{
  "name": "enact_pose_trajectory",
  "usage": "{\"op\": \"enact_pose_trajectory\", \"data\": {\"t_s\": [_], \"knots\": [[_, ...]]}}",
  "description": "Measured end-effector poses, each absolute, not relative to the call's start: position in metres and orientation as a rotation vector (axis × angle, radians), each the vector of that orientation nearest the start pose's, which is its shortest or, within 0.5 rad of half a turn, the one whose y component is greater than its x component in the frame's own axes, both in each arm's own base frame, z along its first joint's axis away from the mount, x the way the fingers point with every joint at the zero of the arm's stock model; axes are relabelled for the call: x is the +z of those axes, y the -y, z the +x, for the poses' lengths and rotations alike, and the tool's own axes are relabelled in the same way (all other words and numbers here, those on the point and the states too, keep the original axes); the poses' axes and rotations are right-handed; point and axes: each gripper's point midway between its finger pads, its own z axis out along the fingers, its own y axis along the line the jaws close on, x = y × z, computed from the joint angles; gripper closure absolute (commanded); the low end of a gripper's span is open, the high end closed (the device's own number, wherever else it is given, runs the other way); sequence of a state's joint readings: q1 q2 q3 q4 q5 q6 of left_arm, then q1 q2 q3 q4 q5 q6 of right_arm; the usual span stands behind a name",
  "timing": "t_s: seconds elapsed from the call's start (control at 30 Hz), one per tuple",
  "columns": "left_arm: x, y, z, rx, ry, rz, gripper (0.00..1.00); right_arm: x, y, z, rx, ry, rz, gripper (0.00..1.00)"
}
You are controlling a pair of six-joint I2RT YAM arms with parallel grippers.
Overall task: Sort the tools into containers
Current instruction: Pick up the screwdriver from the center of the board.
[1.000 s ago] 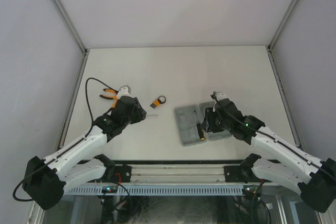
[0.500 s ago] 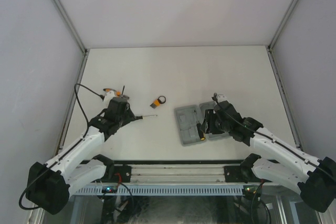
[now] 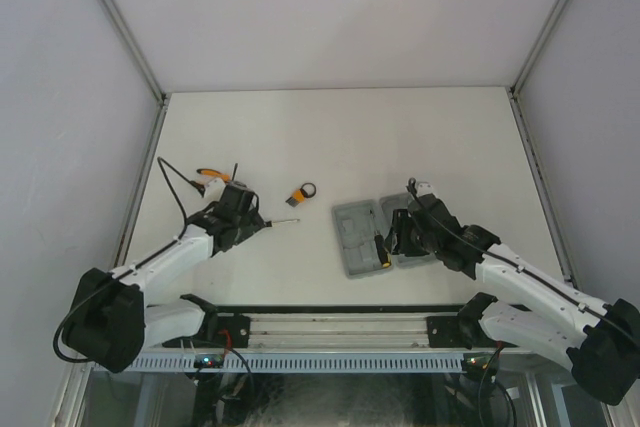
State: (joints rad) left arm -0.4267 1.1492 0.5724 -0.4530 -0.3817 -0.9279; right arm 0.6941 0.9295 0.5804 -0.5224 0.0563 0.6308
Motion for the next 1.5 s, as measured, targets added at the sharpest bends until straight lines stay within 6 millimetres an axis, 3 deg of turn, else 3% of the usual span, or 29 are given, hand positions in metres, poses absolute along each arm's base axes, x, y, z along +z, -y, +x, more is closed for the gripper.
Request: {"op": "enact_pose_trajectory", "data": {"t_s": [0.57,0.9,1.5], "knots": [[0.041,0.084,0.274,-0.029,-2.364,-0.838,0.22,0.082,-0.164,0.181,0.491,-2.511,-0.023,0.54],[0.034,0.086,0.281,0.008,-2.396,-0.829,0.28,0.078,-0.161,0.177,0.482,-2.52,-0.016,0.54],[0.024,0.089,0.285,0.03,-2.451,-0.717,0.67,0.076,-0.16,0.176,0.481,-2.525,-0.009,0.55]]}}
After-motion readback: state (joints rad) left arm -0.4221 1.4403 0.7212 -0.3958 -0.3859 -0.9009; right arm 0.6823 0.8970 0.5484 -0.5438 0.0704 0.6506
